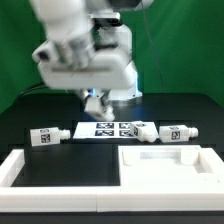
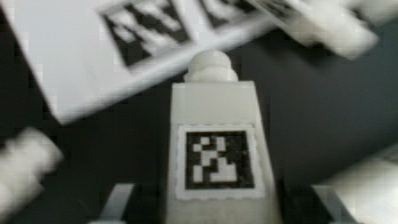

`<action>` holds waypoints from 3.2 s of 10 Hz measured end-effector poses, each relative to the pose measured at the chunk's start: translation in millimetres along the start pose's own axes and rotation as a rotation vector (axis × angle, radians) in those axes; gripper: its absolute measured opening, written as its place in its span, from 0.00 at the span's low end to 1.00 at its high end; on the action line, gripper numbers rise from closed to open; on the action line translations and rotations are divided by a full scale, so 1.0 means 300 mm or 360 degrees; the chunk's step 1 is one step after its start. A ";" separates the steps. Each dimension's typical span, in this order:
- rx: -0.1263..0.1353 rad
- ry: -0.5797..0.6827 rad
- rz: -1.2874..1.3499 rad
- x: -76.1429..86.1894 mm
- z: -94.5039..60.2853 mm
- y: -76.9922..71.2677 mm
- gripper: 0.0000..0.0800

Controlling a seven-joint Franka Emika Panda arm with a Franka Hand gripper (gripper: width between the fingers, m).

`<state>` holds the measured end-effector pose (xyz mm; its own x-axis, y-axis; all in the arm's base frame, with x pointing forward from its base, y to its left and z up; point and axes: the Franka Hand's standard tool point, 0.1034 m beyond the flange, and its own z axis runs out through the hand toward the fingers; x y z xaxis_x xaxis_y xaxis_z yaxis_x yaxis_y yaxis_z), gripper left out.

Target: Assemble one leg

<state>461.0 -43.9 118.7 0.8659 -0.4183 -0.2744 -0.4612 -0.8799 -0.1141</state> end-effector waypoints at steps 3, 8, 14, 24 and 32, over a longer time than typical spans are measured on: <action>0.0008 0.0339 -0.0122 0.065 -0.077 -0.177 0.36; 0.0004 0.0866 -0.0186 0.078 -0.068 -0.178 0.36; 0.0075 0.1286 -0.0422 0.096 -0.009 -0.659 0.36; -0.0150 0.1355 -0.0881 0.247 -0.067 -0.690 0.36; -0.0137 0.1246 -0.0850 0.267 0.034 -0.717 0.36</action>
Offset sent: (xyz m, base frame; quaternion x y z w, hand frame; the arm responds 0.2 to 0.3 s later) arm 0.0000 0.0000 0.0000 0.0000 0.1938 0.0000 0.9810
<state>627.5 114.1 111.5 0.8563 0.0394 0.5149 0.0218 -0.9990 0.0401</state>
